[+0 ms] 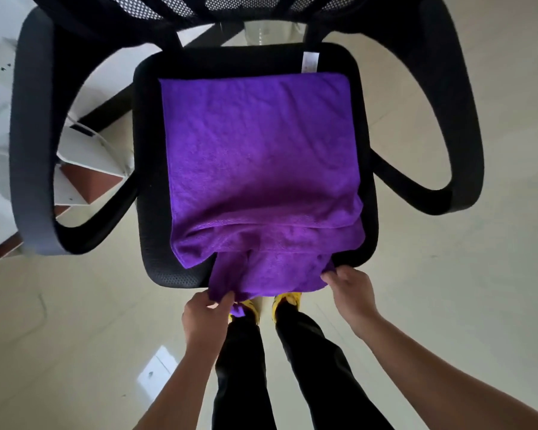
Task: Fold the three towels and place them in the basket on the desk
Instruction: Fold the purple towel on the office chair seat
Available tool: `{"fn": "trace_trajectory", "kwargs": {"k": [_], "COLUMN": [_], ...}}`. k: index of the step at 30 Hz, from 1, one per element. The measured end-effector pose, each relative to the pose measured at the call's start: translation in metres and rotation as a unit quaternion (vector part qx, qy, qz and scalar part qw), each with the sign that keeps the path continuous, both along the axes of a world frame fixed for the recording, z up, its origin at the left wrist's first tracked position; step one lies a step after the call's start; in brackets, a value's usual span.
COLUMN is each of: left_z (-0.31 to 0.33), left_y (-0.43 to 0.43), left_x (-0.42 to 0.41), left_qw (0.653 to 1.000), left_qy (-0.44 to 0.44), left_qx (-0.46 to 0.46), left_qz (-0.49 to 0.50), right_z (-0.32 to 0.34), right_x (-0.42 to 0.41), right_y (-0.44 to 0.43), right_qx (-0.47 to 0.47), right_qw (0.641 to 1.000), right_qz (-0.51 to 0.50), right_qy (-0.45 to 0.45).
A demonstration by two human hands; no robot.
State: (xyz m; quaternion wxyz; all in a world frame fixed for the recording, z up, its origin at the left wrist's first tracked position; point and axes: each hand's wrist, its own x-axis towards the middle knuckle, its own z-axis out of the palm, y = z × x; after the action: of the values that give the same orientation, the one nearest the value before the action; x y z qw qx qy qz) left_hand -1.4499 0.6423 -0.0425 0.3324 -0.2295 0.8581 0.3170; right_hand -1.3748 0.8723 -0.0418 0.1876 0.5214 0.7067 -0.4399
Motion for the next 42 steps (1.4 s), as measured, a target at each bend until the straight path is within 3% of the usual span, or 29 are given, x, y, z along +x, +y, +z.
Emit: {"fn": "trace_trajectory", "kwargs": {"k": [3, 5, 11, 18, 24, 28, 36, 42], "left_z": [0.017, 0.027, 0.049, 0.054, 0.063, 0.071, 0.062, 0.071], "left_y": [-0.005, -0.008, -0.020, -0.084, -0.127, -0.147, -0.169, -0.183], "left_x": [0.002, 0.005, 0.049, 0.127, 0.183, 0.220, 0.265, 0.266], "left_qw": [0.990, 0.983, 0.979, 0.998, 0.997, 0.998, 0.972, 0.959], "left_qy": [0.020, 0.035, 0.028, 0.015, -0.005, -0.005, -0.116, -0.115], "left_qx": [0.024, 0.039, 0.097, 0.059, 0.061, 0.057, 0.116, 0.124], "left_qz": [0.135, 0.178, 0.179, 0.017, 0.048, 0.009, 0.168, 0.226], "right_z": [0.018, 0.028, 0.052, 0.071, 0.068, 0.072, 0.065, 0.063], "right_x": [0.010, 0.019, 0.050, 0.124, 0.201, 0.247, 0.295, 0.309], "right_y": [-0.001, -0.002, -0.021, -0.047, -0.069, -0.090, -0.106, -0.105], "right_qx": [0.096, 0.099, 0.061, -0.120, -0.131, -0.080, -0.046, 0.003], "right_qw": [0.992, 0.985, 0.984, 0.987, 0.987, 0.988, 0.994, 0.987], "right_qz": [-0.076, -0.116, -0.133, -0.090, -0.097, -0.130, -0.101, -0.162], "right_qy": [0.043, 0.086, 0.098, 0.053, -0.006, -0.015, -0.024, -0.022]}}
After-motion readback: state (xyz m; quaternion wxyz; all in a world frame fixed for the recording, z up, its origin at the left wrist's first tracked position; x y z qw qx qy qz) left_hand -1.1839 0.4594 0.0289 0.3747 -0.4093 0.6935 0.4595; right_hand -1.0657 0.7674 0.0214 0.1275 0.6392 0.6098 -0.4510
